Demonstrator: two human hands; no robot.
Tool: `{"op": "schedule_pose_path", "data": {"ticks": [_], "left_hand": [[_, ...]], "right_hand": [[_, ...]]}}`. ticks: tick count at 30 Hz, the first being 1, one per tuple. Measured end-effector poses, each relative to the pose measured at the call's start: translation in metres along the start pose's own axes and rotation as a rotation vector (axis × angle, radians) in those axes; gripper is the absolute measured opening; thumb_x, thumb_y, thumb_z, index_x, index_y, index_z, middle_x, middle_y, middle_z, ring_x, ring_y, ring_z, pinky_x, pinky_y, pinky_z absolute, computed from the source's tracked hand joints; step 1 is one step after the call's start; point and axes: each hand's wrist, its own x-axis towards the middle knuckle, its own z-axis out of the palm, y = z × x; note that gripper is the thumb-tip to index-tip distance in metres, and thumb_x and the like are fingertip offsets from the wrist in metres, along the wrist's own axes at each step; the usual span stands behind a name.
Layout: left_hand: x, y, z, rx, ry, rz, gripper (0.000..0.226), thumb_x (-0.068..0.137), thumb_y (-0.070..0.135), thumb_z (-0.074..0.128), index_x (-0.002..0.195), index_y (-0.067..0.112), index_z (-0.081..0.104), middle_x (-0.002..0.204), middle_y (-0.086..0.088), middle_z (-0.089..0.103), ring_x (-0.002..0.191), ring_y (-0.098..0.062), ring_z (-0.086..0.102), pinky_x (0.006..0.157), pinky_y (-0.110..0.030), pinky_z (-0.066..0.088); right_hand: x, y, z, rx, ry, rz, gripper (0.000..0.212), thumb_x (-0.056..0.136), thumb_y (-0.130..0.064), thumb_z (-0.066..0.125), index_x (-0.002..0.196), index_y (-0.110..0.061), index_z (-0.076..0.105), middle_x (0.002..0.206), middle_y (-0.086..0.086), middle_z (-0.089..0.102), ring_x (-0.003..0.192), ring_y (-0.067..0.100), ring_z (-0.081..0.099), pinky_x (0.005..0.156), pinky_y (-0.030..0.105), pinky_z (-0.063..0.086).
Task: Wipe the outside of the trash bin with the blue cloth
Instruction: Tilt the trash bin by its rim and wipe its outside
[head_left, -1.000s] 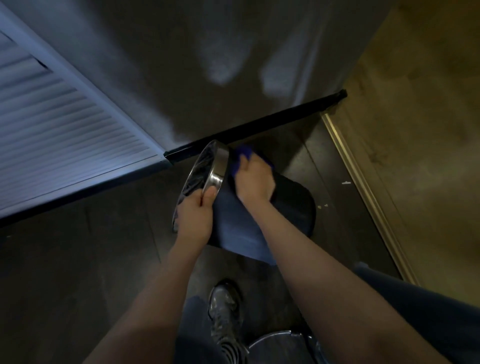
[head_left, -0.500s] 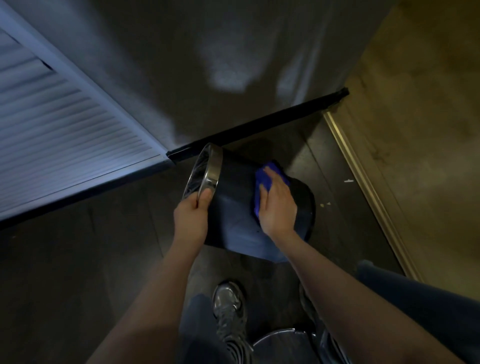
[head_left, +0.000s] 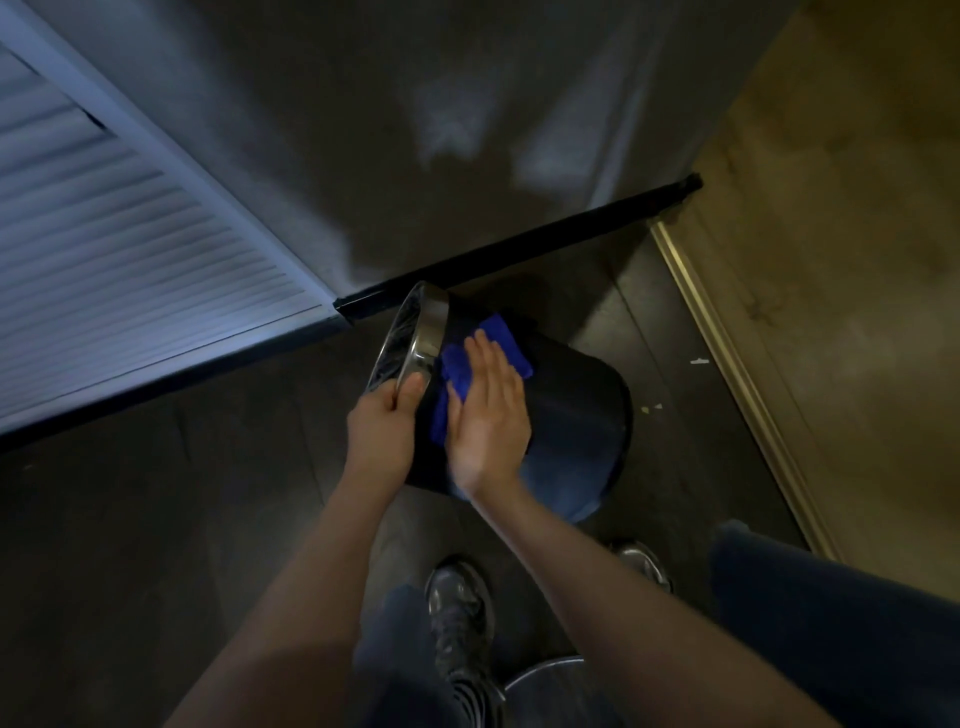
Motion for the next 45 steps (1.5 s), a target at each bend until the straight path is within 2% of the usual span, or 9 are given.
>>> {"op": "schedule_pose_path", "data": {"ticks": [5,10,15,21,26,31,37,41,45], "left_hand": [[0.004,0.003,0.000,0.019,0.065,-0.008,0.033,0.091,0.029,0.048,0.063,0.014,0.053,0.066,-0.006,0.054,0.068,-0.020,0.049,0.065,-0.029,0.037],[0.003,-0.001,-0.005,-0.051,0.046,-0.101,0.034,0.092,0.030,0.047,0.061,0.017,0.052,0.067,-0.006,0.051,0.074,-0.022,0.049,0.071,-0.033,0.039],[0.001,0.011,0.005,-0.007,0.042,-0.083,0.033,0.092,0.035,0.045,0.071,0.013,0.055,0.080,-0.012,0.057,0.077,-0.025,0.053,0.075,-0.035,0.042],[0.003,0.019,0.014,0.079,0.042,-0.020,0.038,0.093,0.029,0.043,0.059,0.014,0.049,0.065,-0.010,0.052,0.072,-0.026,0.049,0.066,-0.032,0.037],[0.000,0.013,0.003,-0.014,0.041,-0.097,0.043,0.096,0.035,0.036,0.093,0.002,0.064,0.100,-0.027,0.063,0.099,-0.039,0.060,0.093,-0.047,0.045],[-0.010,0.012,0.000,0.003,0.016,-0.063,0.038,0.096,0.032,0.035,0.073,0.013,0.059,0.085,-0.017,0.058,0.085,-0.028,0.054,0.086,-0.041,0.044],[-0.023,0.012,0.008,0.094,0.005,0.031,0.038,0.097,0.028,0.034,0.088,0.006,0.064,0.091,-0.015,0.064,0.093,-0.030,0.058,0.091,-0.041,0.044],[-0.028,0.011,0.007,0.126,-0.023,0.105,0.038,0.096,0.021,0.038,0.061,0.021,0.051,0.061,0.001,0.049,0.063,-0.014,0.047,0.066,-0.025,0.038],[-0.021,0.008,0.007,0.128,0.048,0.075,0.034,0.096,0.021,0.039,0.078,0.005,0.062,0.073,-0.010,0.058,0.075,-0.022,0.052,0.074,-0.033,0.040]], "right_hand": [[0.018,0.039,-0.013,0.044,-0.154,-0.193,0.043,0.089,-0.027,0.042,0.125,-0.005,0.052,0.130,0.012,0.057,0.120,0.024,0.054,0.101,0.033,0.041],[0.013,0.107,-0.027,-0.021,-0.156,0.344,0.041,0.097,-0.028,0.038,0.135,-0.014,0.041,0.140,0.008,0.047,0.127,0.024,0.043,0.104,0.032,0.033],[0.043,0.080,-0.019,-0.048,-0.109,0.659,0.039,0.097,-0.021,0.033,0.124,0.003,0.047,0.130,0.022,0.050,0.123,0.032,0.043,0.105,0.040,0.028],[0.058,-0.015,0.001,0.110,-0.004,0.186,0.031,0.091,-0.016,0.042,0.113,-0.001,0.057,0.113,0.020,0.063,0.108,0.033,0.056,0.097,0.039,0.038],[0.015,0.035,-0.014,0.043,-0.199,-0.305,0.048,0.087,-0.022,0.048,0.132,-0.006,0.045,0.138,0.010,0.049,0.129,0.023,0.045,0.109,0.029,0.026],[-0.010,0.102,-0.029,0.180,-0.154,0.143,0.041,0.093,-0.022,0.046,0.134,-0.016,0.043,0.140,0.005,0.047,0.128,0.021,0.044,0.107,0.033,0.032],[0.033,0.131,-0.030,0.060,-0.295,0.645,0.038,0.098,-0.034,0.029,0.111,-0.008,0.053,0.113,0.017,0.060,0.103,0.034,0.057,0.077,0.034,0.037],[0.090,0.091,-0.023,0.178,-0.527,0.626,0.037,0.098,-0.021,0.028,0.122,-0.003,0.049,0.129,0.024,0.049,0.116,0.038,0.048,0.094,0.040,0.038],[0.102,0.018,-0.012,0.222,-0.433,0.372,0.037,0.096,-0.034,0.034,0.116,-0.010,0.054,0.122,0.020,0.058,0.110,0.038,0.054,0.086,0.036,0.042]]}}
